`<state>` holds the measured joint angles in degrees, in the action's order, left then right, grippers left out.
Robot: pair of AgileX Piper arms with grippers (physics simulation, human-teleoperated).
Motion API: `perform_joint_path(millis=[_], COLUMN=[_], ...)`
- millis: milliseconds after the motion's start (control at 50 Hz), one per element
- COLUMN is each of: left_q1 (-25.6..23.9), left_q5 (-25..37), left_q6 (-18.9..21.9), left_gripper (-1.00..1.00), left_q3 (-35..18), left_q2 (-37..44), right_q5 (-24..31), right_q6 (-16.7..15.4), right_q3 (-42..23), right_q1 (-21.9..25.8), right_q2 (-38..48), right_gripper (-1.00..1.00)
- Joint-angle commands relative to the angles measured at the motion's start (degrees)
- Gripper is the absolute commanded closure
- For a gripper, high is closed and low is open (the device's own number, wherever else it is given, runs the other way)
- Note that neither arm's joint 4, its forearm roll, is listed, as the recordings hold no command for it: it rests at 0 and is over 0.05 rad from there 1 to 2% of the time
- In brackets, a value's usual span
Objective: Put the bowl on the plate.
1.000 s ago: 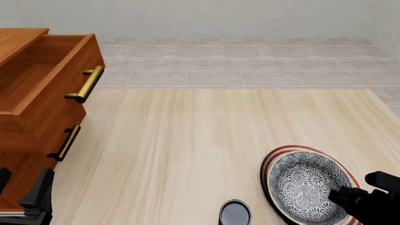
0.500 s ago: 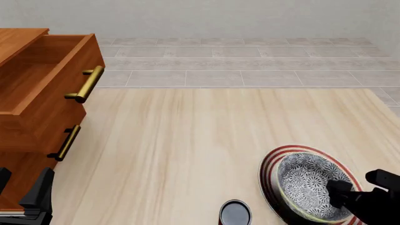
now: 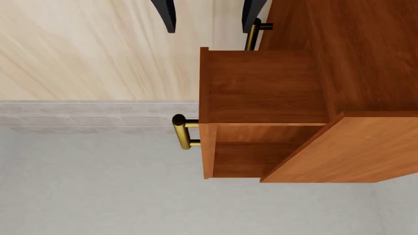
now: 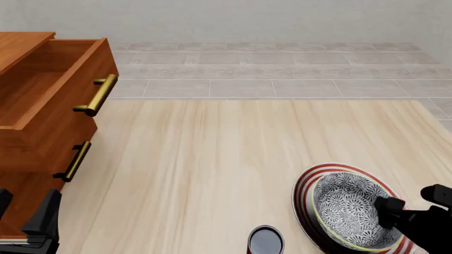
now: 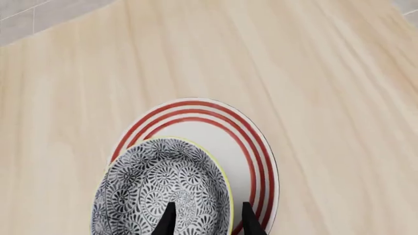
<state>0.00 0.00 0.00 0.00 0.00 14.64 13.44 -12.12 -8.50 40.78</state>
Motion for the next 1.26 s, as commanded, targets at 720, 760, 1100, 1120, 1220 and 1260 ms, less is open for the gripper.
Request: perform_joint_path(millis=[720, 760, 1100, 1120, 1220, 1260], left_q1=[0.0, 0.0, 0.0, 0.0, 0.0, 0.0], left_q5=[0.0, 0.0, 0.0, 0.0, 0.0, 0.0], left_q6=[0.0, 0.0, 0.0, 0.0, 0.0, 0.0], left_gripper=[-1.0, -1.0, -1.0, -1.0, -1.0, -1.0], left_q3=[0.0, 0.0, 0.0, 0.0, 0.0, 0.0], left_q2=[0.0, 0.0, 0.0, 0.0, 0.0, 0.0], right_q5=[14.1, 14.1, 15.8, 16.0, 16.7, 16.8], right_q6=[-6.7, -6.8, -9.1, -9.2, -9.7, -10.0], right_q3=[-15.7, -15.9, -21.3, -21.6, -23.3, -23.9], right_q1=[-1.2, -1.1, -0.7, -0.8, -0.8, -0.9], right_q2=[-6.1, -5.9, -5.7, -5.8, -5.7, -5.6], right_gripper=[-1.0, -1.0, -1.0, -1.0, -1.0, -1.0])
